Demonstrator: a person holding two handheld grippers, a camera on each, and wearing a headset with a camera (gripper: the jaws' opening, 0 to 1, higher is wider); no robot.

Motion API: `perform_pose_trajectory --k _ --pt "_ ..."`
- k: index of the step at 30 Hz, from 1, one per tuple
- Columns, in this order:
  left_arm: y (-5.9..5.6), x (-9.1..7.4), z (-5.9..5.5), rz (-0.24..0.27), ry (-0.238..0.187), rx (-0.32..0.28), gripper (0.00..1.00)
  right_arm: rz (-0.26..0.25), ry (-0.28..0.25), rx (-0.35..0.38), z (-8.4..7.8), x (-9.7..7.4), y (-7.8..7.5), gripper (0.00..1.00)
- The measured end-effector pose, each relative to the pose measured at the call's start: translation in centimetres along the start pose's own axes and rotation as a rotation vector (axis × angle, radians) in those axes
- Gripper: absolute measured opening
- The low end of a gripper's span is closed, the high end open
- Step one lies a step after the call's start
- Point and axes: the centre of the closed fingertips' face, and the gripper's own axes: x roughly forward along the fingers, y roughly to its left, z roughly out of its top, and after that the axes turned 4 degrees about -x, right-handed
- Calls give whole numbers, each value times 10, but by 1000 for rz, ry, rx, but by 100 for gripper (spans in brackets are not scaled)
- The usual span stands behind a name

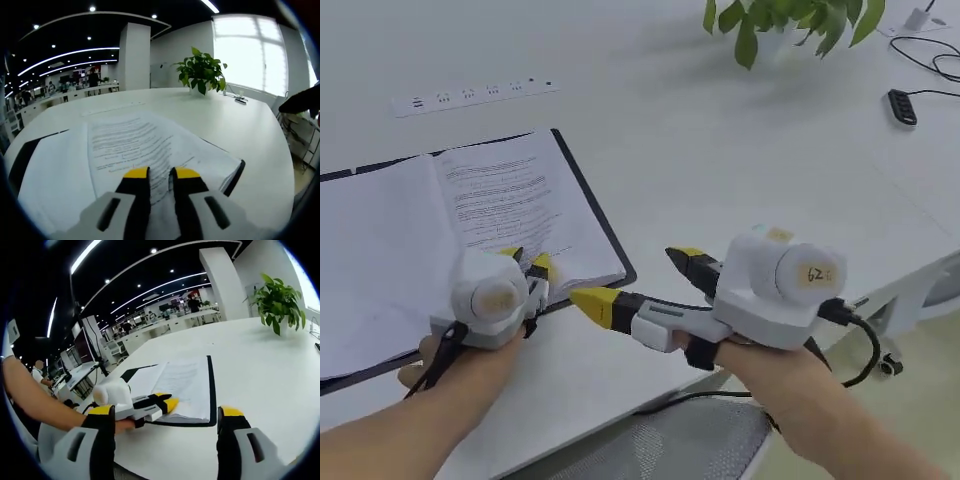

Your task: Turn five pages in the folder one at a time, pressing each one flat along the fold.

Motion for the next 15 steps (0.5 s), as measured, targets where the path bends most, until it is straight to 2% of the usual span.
perform_pose_trajectory --k 4,6,7,12,15 --pt "-1 -1 1 0 2 -20 14 28 22 28 1 15 2 78" --pt "-2 -2 0 0 1 -28 13 45 43 101 -4 24 5 73" --pt "-2 -2 0 -1 3 -32 12 52 35 144 -5 30 6 70" --pt "-3 -1 0 -3 2 -50 10 35 51 332 -19 47 4 57" --pt "-3 -1 0 -5 -3 -54 10 46 68 354 -28 55 9 50"
